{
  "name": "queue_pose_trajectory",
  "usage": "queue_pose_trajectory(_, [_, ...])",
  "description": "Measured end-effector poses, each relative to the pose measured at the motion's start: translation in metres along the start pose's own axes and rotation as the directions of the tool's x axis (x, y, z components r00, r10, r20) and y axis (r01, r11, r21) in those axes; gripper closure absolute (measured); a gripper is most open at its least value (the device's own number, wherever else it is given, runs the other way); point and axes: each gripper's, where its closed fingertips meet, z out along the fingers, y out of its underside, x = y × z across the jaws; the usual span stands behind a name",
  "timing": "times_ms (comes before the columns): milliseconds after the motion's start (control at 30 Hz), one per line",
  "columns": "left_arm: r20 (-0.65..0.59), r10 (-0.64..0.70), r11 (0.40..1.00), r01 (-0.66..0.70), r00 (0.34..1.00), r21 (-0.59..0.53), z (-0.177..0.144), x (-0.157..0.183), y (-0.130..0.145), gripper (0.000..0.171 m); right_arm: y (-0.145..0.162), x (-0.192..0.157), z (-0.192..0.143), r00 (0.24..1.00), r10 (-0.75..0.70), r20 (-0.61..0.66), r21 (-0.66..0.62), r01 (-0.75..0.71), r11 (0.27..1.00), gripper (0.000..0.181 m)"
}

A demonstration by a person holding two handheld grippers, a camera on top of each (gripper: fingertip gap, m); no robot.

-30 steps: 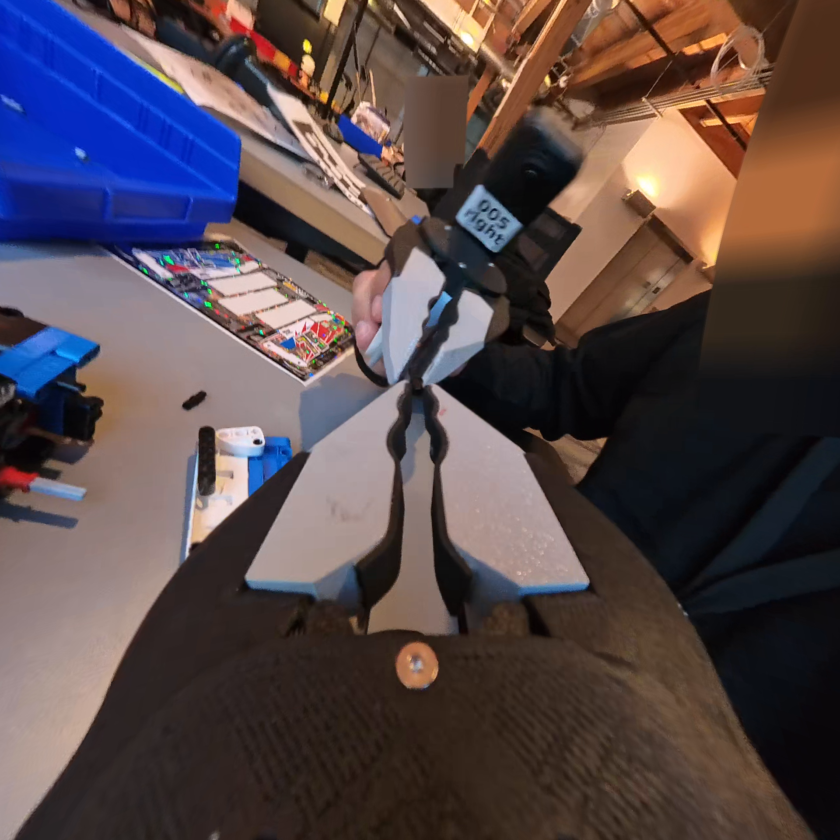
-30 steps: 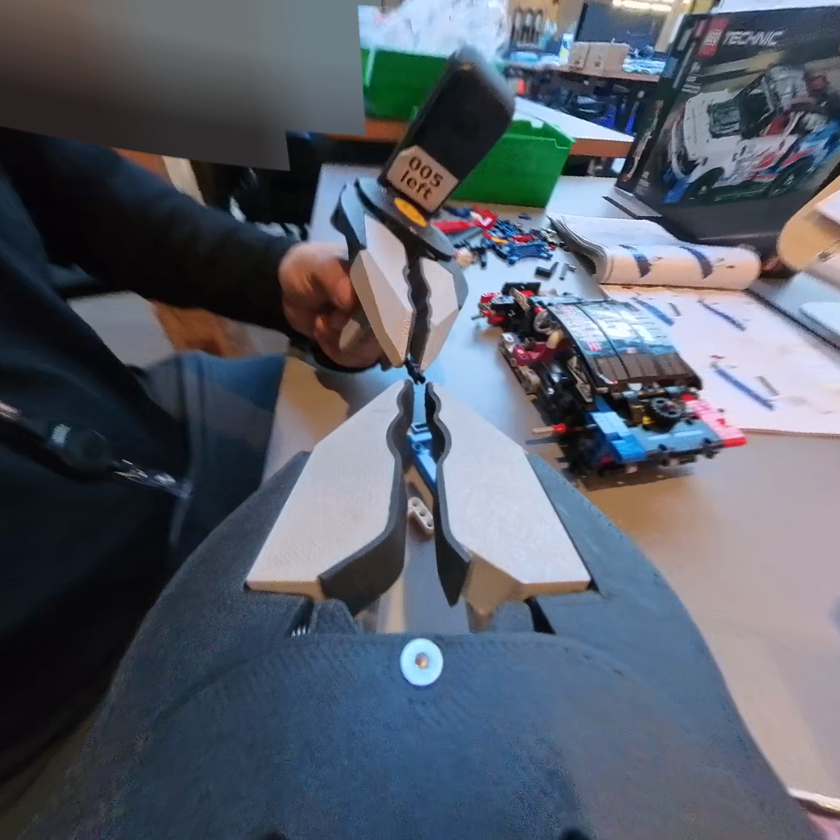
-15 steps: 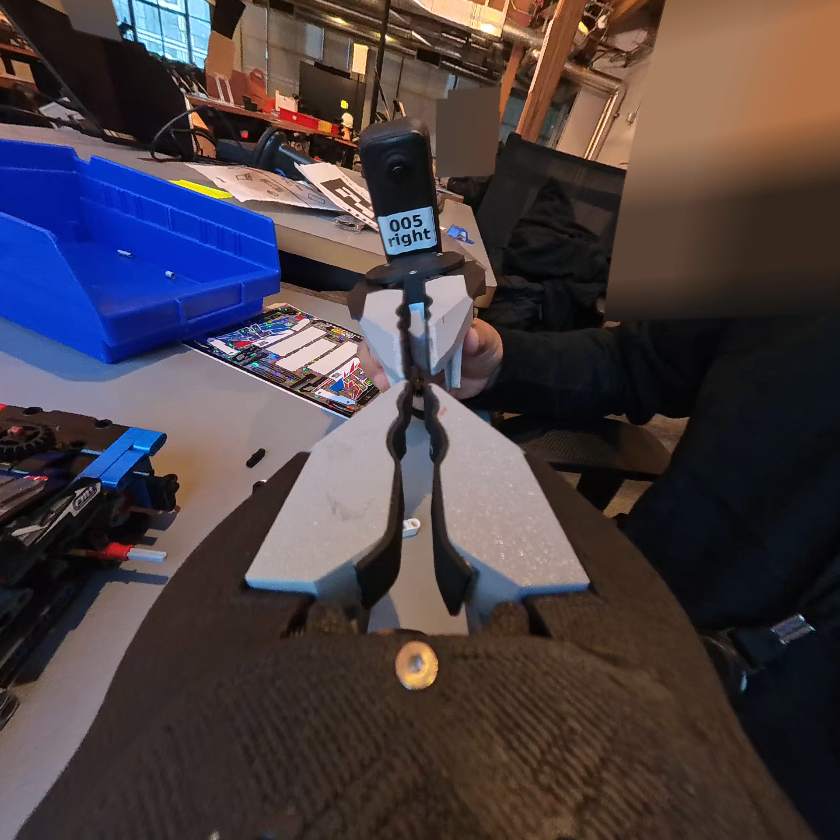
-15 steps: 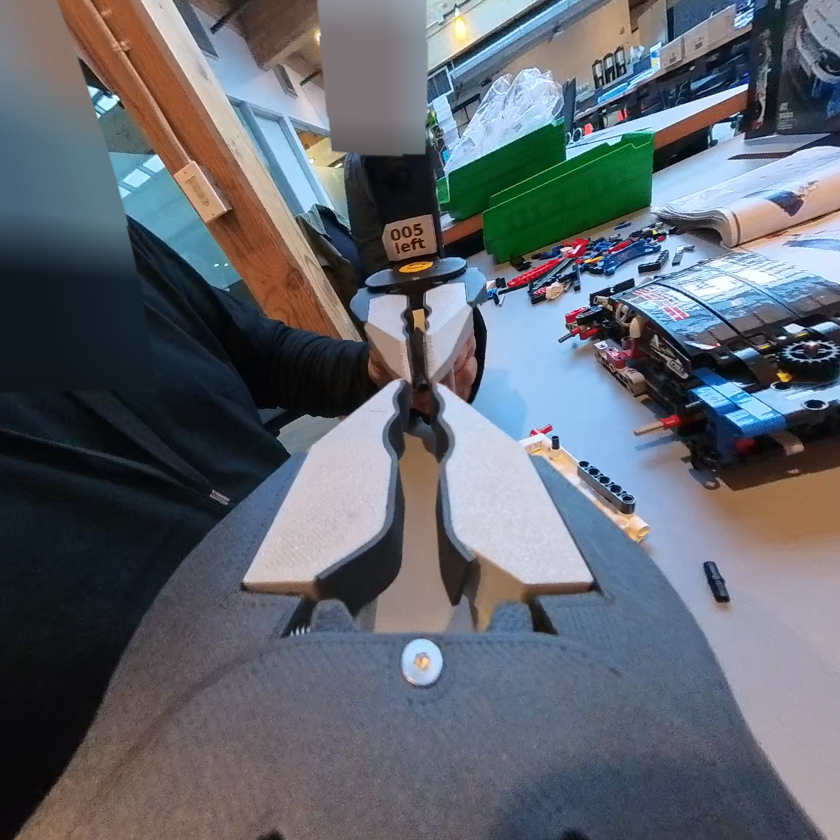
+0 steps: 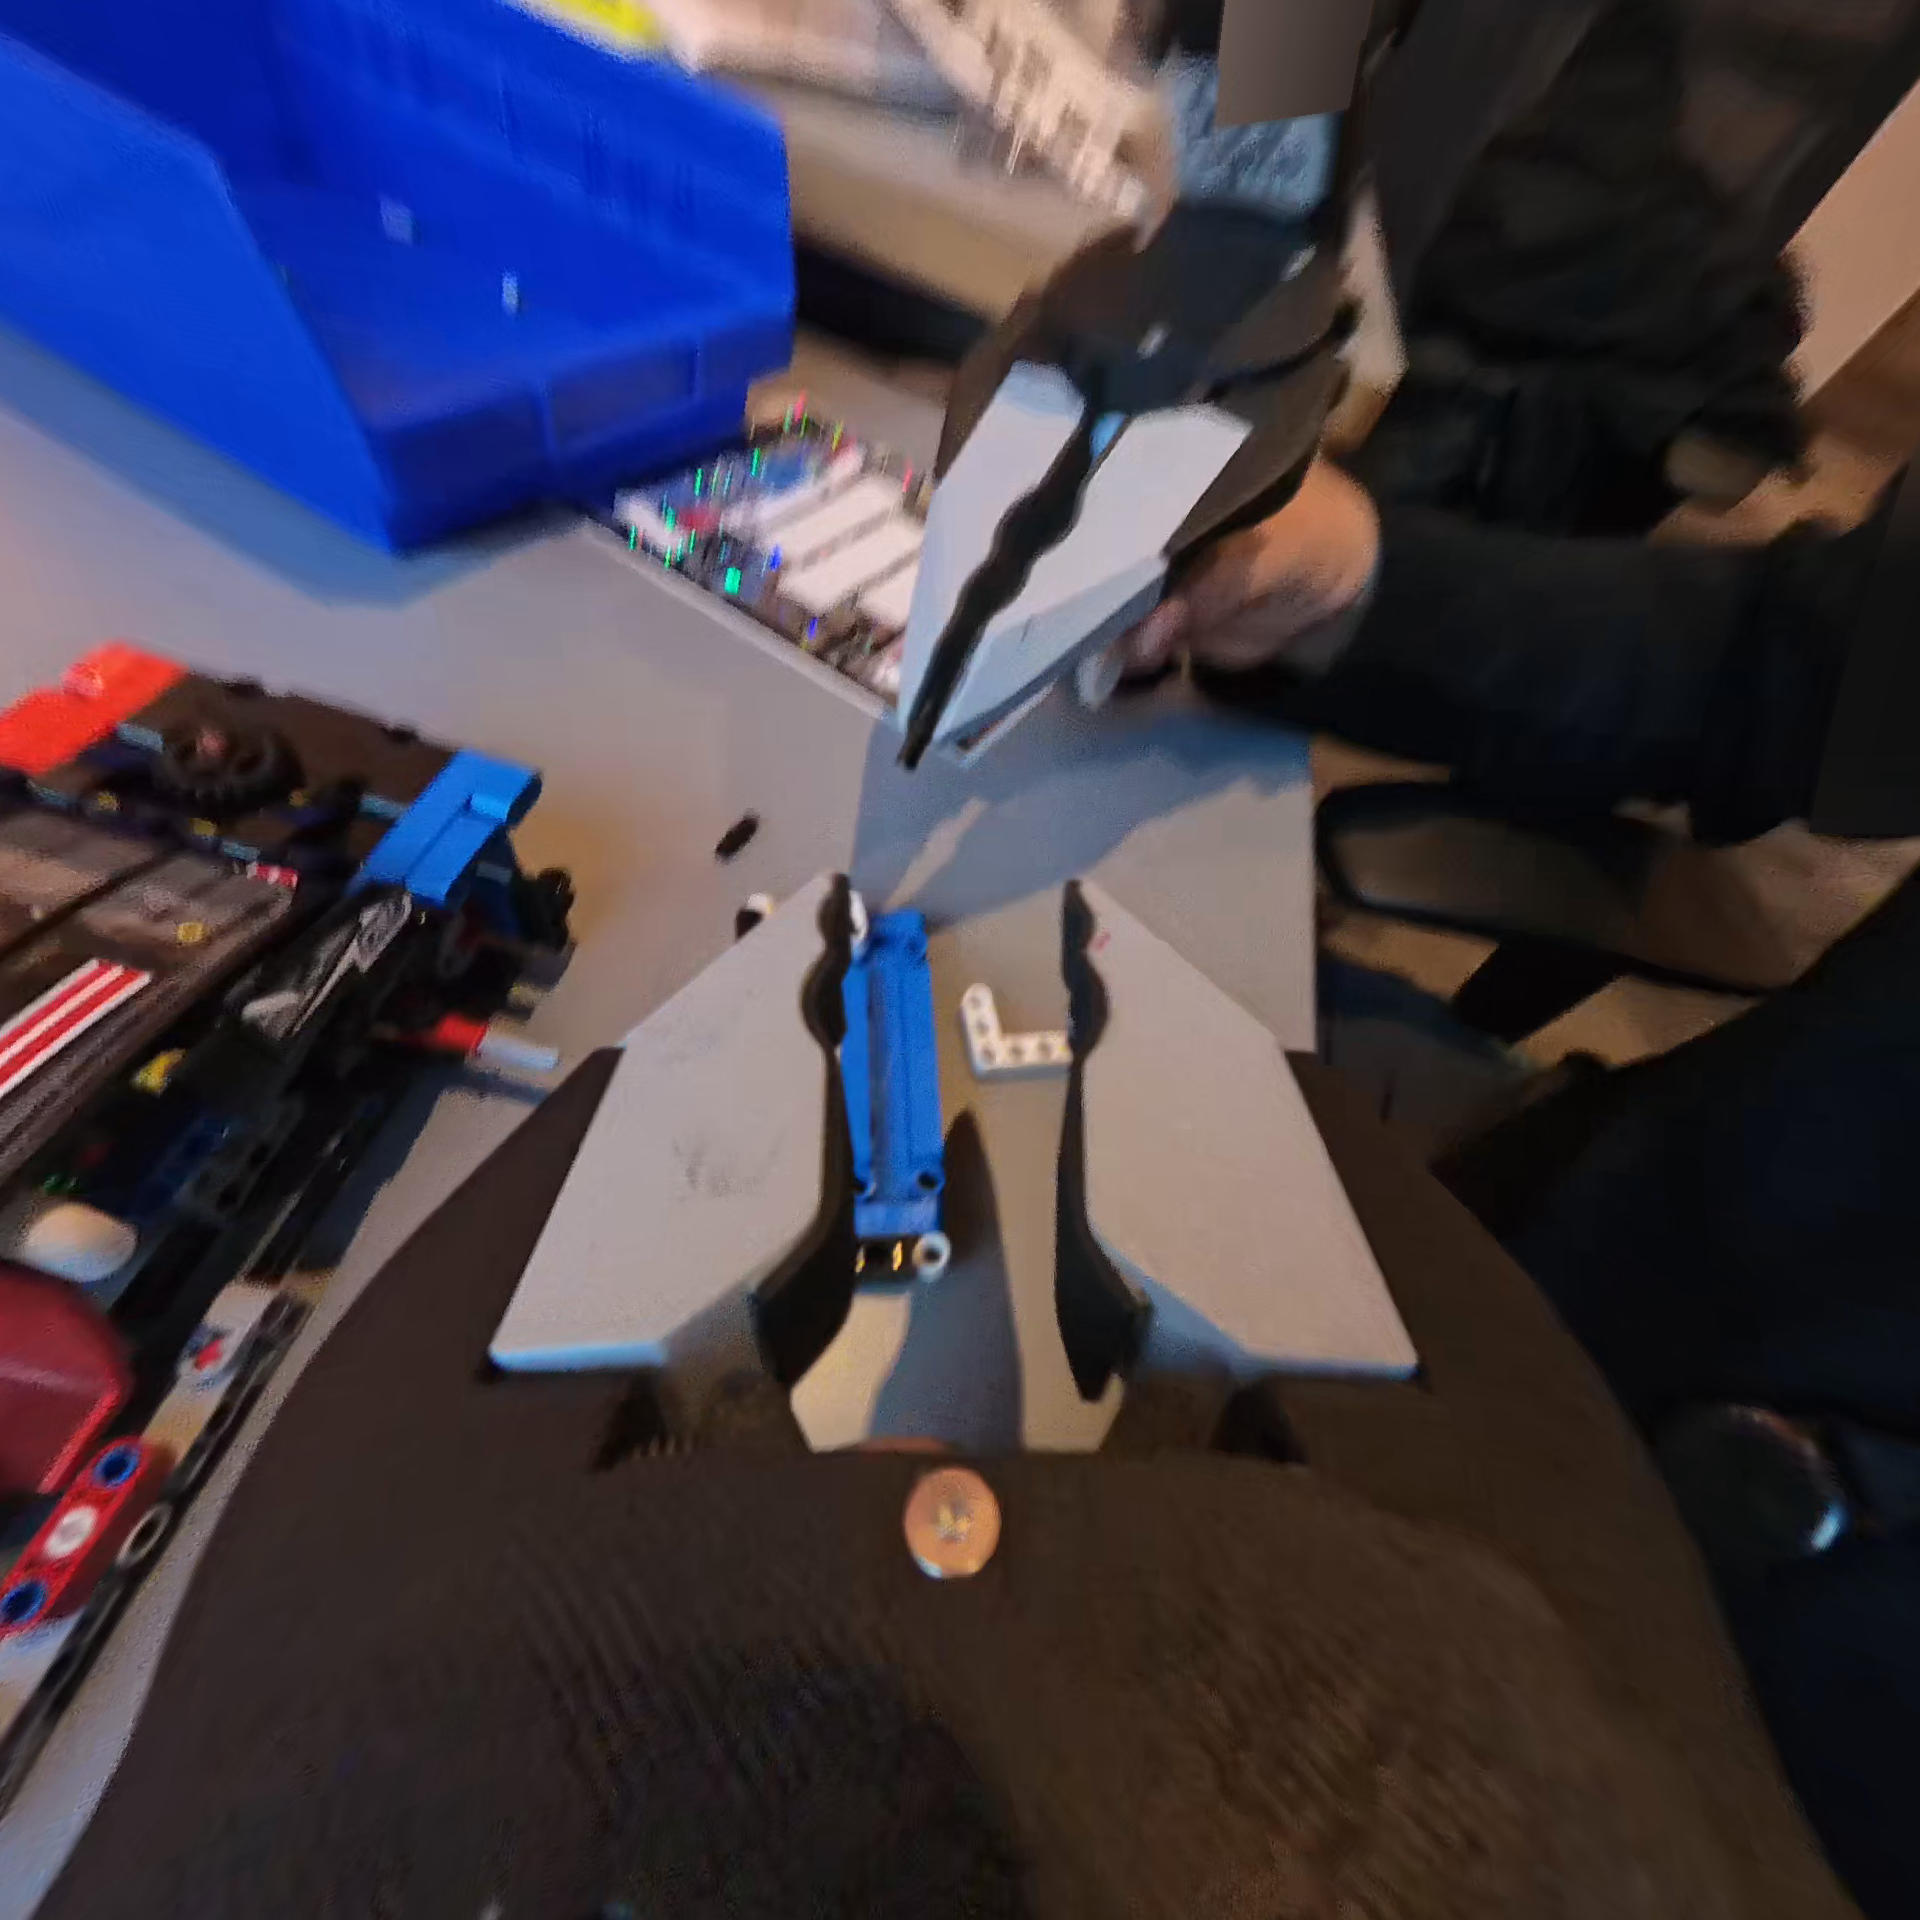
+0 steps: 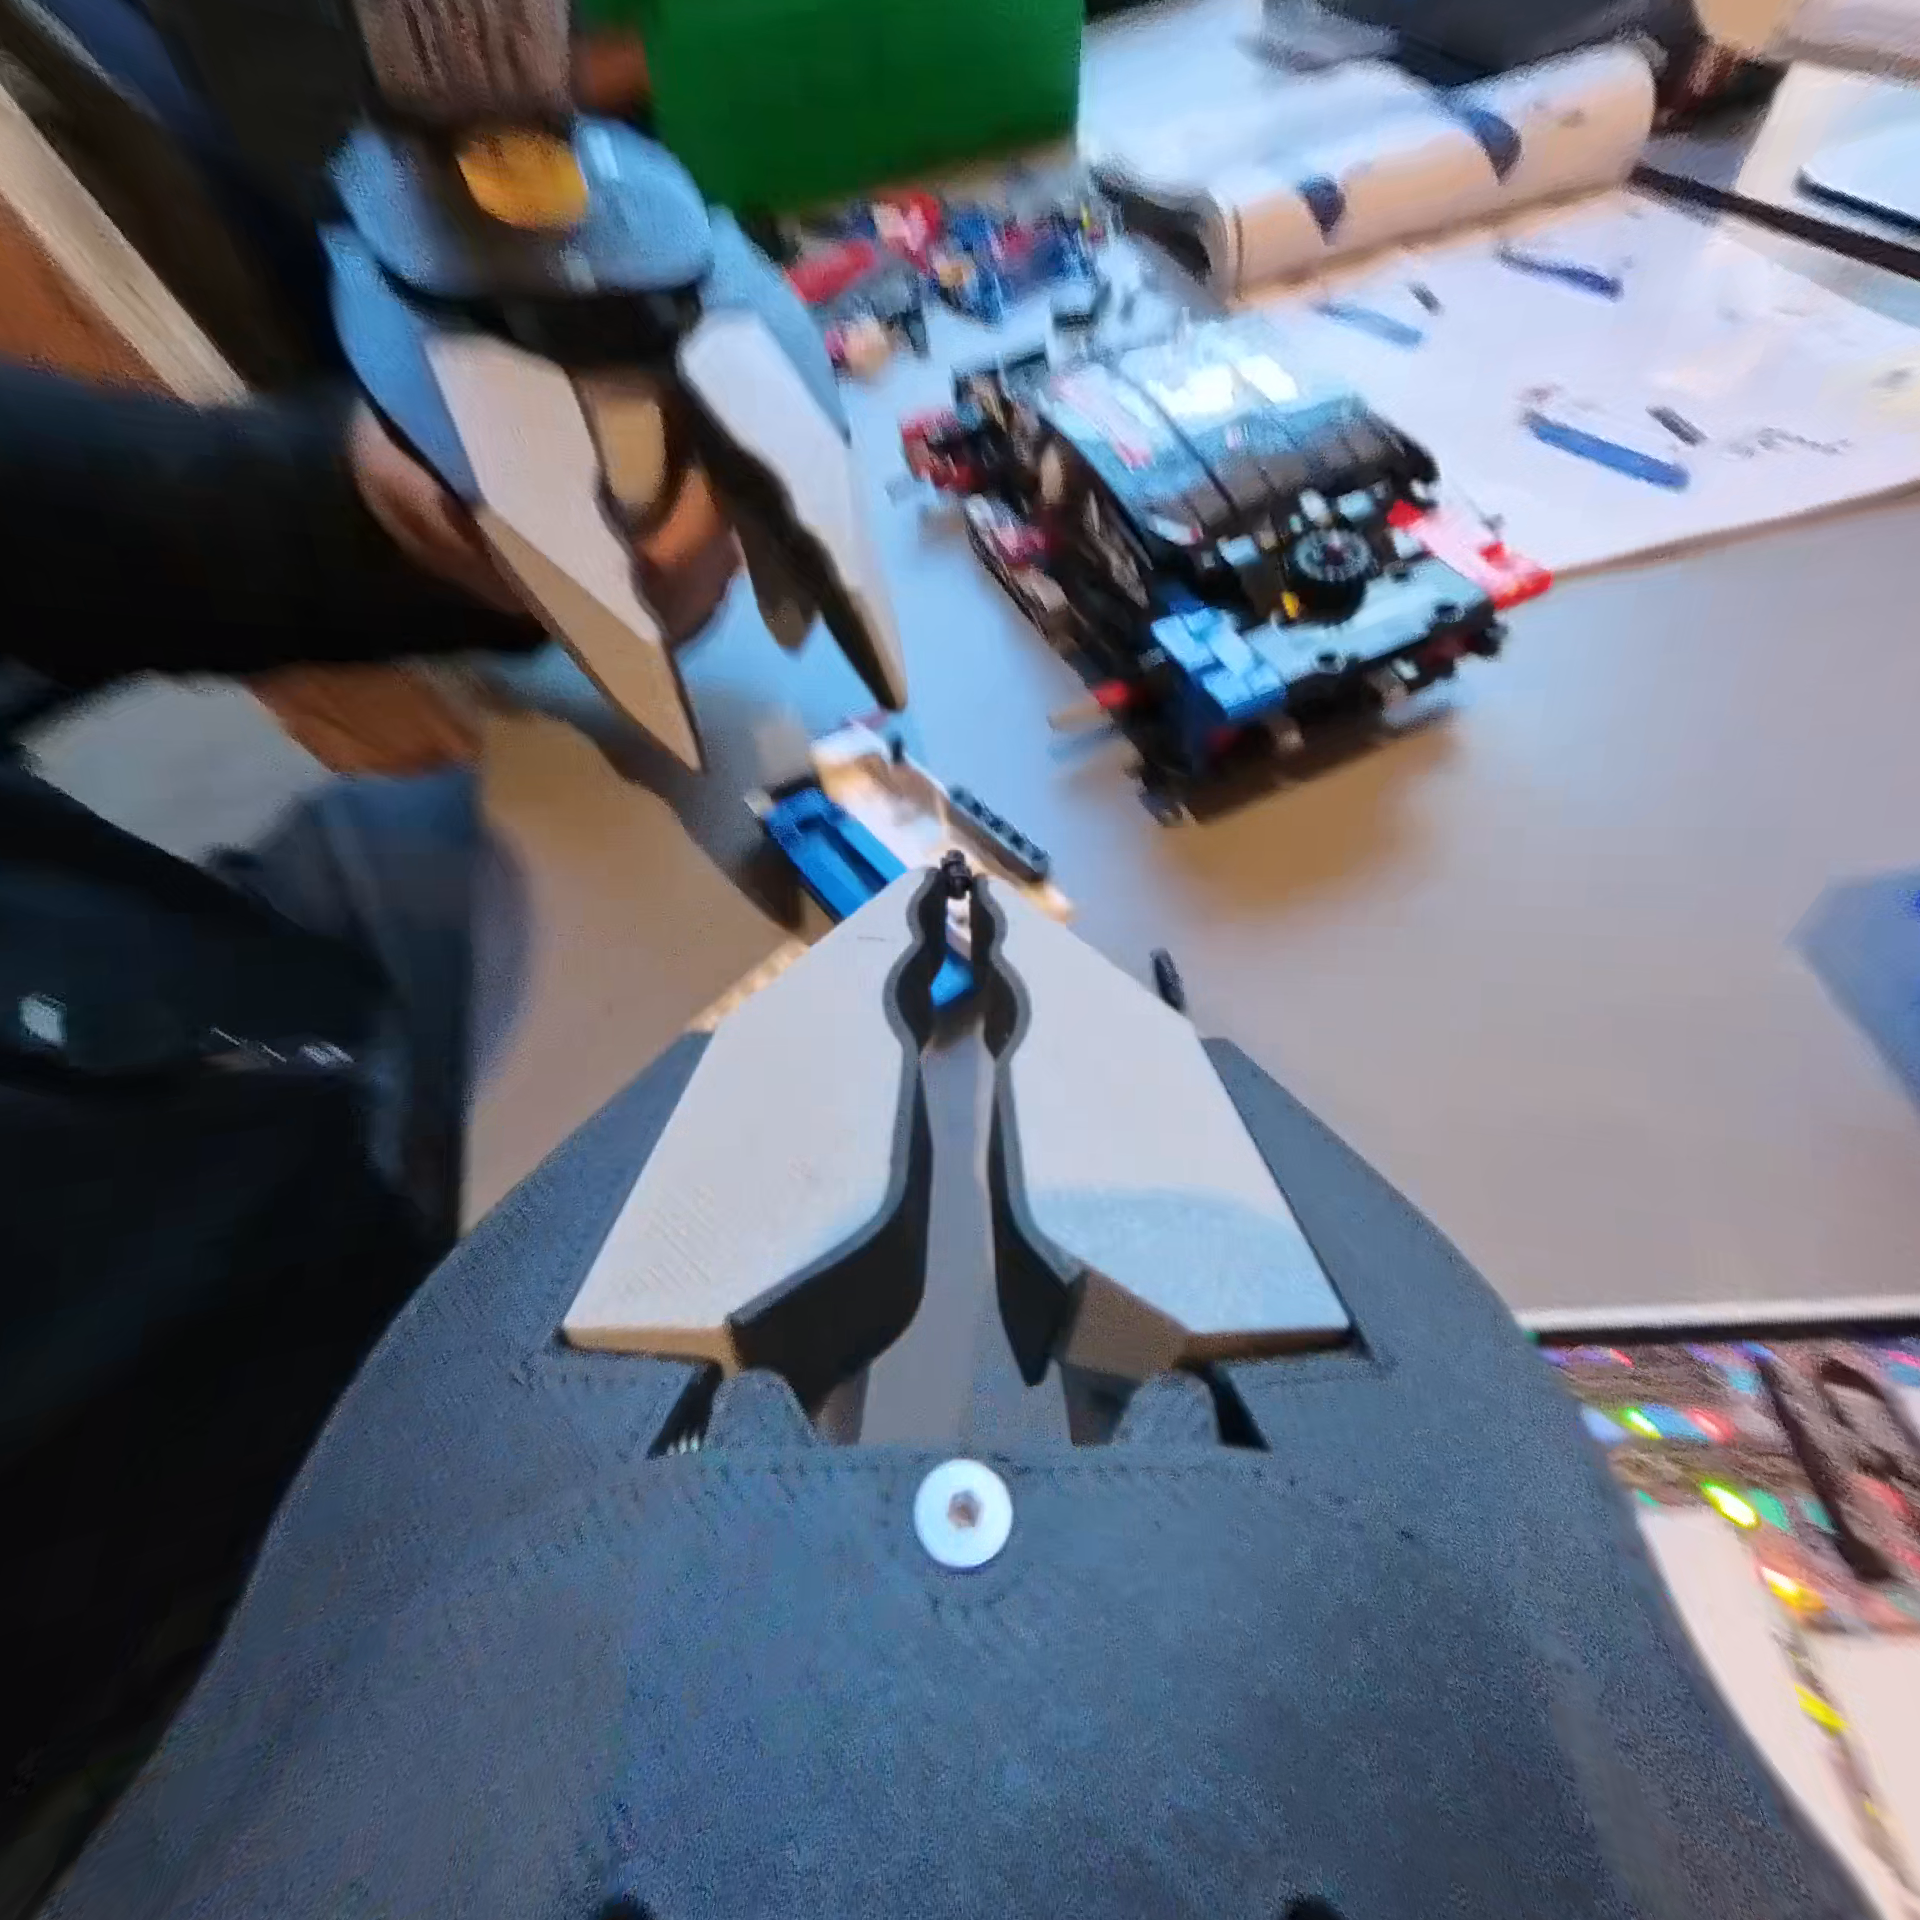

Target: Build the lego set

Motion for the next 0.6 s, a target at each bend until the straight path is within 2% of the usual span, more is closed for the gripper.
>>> queue_pose_trajectory(67, [0.024, 0.011, 0.993, -0.008, 1.0, -0.12, 0.006, -0.007, 0.016, 0.12, 0.019, 0.009, 0.003, 0.992, -0.103, -0.071, -0.126, 0.093, 0.988, 0.18])
queue_pose_trajectory(133, [0.048, 0.054, 0.977, -0.043, 0.997, -0.208, 0.01, -0.013, 0.028, 0.117, 0.033, 0.013, 0.008, 0.973, -0.206, -0.102, -0.22, 0.18, 0.959, 0.18])
queue_pose_trajectory(267, [0.1, 0.142, 0.934, -0.1, 0.985, -0.344, 0.013, -0.026, 0.046, 0.116, 0.043, 0.019, 0.011, 0.942, -0.31, -0.132, -0.292, 0.262, 0.92, 0.179])
queue_pose_trajectory(433, [0.11, 0.156, 0.901, -0.095, 0.982, -0.423, 0.014, -0.031, 0.066, 0.116, 0.062, 0.026, 0.011, 0.896, -0.424, -0.133, -0.4, 0.343, 0.85, 0.179])
queue_pose_trajectory(600, [0.114, 0.16, 0.909, -0.102, 0.98, -0.403, 0.014, -0.033, 0.065, 0.12, 0.063, 0.024, 0.009, 0.896, -0.43, -0.113, -0.42, 0.349, 0.838, 0.178])
